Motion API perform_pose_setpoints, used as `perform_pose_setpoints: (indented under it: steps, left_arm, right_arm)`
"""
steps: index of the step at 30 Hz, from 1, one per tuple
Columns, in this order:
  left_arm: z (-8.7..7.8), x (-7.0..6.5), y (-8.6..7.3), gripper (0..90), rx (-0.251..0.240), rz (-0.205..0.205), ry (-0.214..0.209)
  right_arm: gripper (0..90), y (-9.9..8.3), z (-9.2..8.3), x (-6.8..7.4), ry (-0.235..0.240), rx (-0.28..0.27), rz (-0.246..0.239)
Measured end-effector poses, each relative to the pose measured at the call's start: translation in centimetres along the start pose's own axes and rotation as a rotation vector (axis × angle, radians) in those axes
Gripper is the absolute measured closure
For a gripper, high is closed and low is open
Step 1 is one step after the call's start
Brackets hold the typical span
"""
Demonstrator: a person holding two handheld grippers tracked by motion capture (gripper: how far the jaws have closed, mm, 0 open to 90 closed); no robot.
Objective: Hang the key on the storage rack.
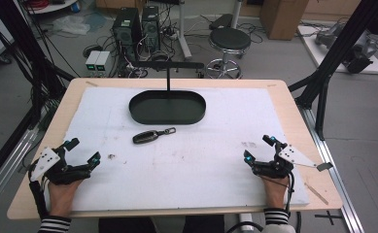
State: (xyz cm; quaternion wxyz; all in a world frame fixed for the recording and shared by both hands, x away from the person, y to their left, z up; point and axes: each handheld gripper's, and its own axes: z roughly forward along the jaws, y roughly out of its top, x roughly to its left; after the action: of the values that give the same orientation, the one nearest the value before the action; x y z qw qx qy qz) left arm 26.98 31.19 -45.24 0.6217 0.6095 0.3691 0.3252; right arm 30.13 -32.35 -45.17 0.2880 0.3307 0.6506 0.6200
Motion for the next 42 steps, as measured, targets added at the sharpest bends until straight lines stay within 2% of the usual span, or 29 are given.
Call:
perform_pose_setpoints:
  steps: [9, 19, 21, 23, 25, 27, 29, 30, 32, 35, 36, 38, 42]
  left_arm:
    - [0.0, 0.0, 0.0, 1.7, -0.009, -0.005, -0.003]
    - [0.0, 0.1, 0.0, 1.7, 0.005, -0.012, -0.001]
    - [0.2, 0.2, 0.1, 1.7, 0.013, -0.022, -0.004]
    - [0.4, 0.4, 0.2, 1.7, 0.052, -0.038, -0.015]
    - [0.6, 0.5, 0.5, 1.7, 0.074, -0.031, -0.019]
    - [0.6, 0.5, 0.6, 1.7, 0.075, -0.032, -0.02]
    - [0.7, 0.9, 1.6, 1.7, 0.09, -0.024, -0.034]
    - [0.7, 0.9, 1.6, 1.7, 0.09, -0.024, -0.034]
    - [1.1, 1.1, 3.0, 1.7, 0.13, -0.019, -0.055]
    - [1.4, 1.2, 3.8, 1.7, 0.151, -0.01, -0.072]
    - [1.8, 1.3, 5.0, 1.7, 0.188, 0.013, -0.096]
    - [2.1, 1.3, 5.5, 1.7, 0.203, 0.024, -0.11]
    - [3.3, 1.2, 7.6, 1.7, 0.26, 0.088, -0.151]
  right_arm:
    - [2.1, 0.0, -0.1, 0.0, -0.006, -0.012, 0.001]
    - [2.1, 0.0, -0.1, 0.0, -0.009, -0.015, -0.01]
    - [2.1, 0.0, -0.1, 0.0, -0.007, -0.013, -0.002]
    - [2.1, 0.0, -0.1, 0.0, -0.009, -0.013, -0.004]
    - [2.1, 0.0, -0.1, 0.1, -0.008, -0.013, -0.003]
    - [2.1, 0.0, -0.1, 0.1, -0.007, -0.014, -0.004]
    - [2.1, 0.0, -0.1, 0.0, -0.009, -0.014, -0.001]
    - [2.1, 0.0, -0.1, 0.0, -0.009, -0.013, 0.001]
    - [2.1, 0.0, -0.1, 0.0, -0.009, -0.013, -0.002]
    - [2.2, 0.0, -0.1, 0.0, -0.009, -0.015, -0.002]
    - [2.1, 0.0, -0.1, 0.0, -0.011, -0.014, -0.004]
    - [2.1, 0.0, -0.1, 0.0, -0.009, -0.015, -0.002]
    - [2.1, 0.0, -0.1, 0.0, -0.01, -0.015, -0.002]
